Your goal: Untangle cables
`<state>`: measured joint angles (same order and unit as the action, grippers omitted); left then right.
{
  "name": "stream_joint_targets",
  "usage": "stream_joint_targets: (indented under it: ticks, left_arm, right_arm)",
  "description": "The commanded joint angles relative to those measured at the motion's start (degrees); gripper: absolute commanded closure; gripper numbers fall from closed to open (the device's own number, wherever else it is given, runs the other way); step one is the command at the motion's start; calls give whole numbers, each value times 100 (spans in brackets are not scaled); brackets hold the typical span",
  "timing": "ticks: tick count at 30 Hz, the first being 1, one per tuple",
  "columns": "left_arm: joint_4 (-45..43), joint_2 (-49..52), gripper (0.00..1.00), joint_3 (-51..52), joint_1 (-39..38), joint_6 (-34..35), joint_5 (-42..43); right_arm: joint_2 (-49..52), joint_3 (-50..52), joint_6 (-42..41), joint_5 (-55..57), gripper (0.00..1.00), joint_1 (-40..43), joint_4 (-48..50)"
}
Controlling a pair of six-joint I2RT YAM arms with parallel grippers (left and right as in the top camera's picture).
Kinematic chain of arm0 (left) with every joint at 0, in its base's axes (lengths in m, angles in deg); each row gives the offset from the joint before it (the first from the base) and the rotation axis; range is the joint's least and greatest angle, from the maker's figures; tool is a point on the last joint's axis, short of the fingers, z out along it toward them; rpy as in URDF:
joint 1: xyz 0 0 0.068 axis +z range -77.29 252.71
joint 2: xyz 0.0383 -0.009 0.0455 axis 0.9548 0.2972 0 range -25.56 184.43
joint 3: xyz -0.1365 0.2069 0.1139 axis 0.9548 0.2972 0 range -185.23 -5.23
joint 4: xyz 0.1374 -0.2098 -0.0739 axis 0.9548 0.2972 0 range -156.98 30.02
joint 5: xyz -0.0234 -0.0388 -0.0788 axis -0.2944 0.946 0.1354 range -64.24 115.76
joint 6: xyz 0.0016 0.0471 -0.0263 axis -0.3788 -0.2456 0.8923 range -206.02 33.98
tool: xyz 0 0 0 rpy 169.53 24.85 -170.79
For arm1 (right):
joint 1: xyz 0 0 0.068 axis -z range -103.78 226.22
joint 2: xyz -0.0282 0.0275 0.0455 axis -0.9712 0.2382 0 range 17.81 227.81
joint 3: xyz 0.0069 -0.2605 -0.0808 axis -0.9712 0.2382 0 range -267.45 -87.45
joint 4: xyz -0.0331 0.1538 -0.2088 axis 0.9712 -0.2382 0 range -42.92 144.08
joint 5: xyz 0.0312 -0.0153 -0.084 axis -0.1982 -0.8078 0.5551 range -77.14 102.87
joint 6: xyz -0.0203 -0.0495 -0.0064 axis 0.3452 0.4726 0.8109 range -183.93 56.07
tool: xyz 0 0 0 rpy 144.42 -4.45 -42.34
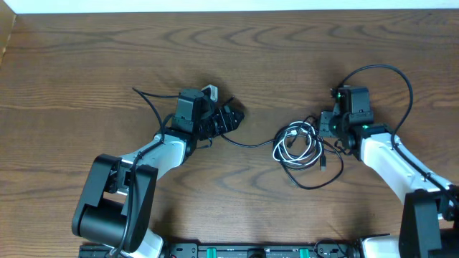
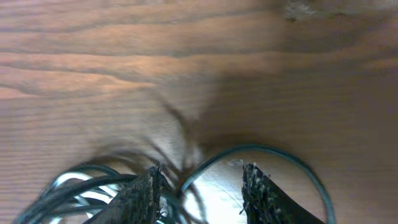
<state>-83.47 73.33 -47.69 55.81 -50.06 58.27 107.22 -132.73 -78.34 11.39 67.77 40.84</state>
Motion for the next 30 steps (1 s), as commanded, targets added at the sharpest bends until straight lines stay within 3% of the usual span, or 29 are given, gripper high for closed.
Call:
stream_joint_targets:
  ticks: [1, 11, 30]
  left_arm:
    - [13, -94, 34, -33, 22, -81, 31]
    - [13, -94, 34, -33, 22, -79, 31]
    - [13, -94, 34, -33, 22, -81, 31]
  right_arm:
    - [221, -31, 35, -461, 59, -13, 295]
    - [321, -31, 35, -573, 61, -17, -131]
    - [485, -28, 251, -925, 61, -28, 321]
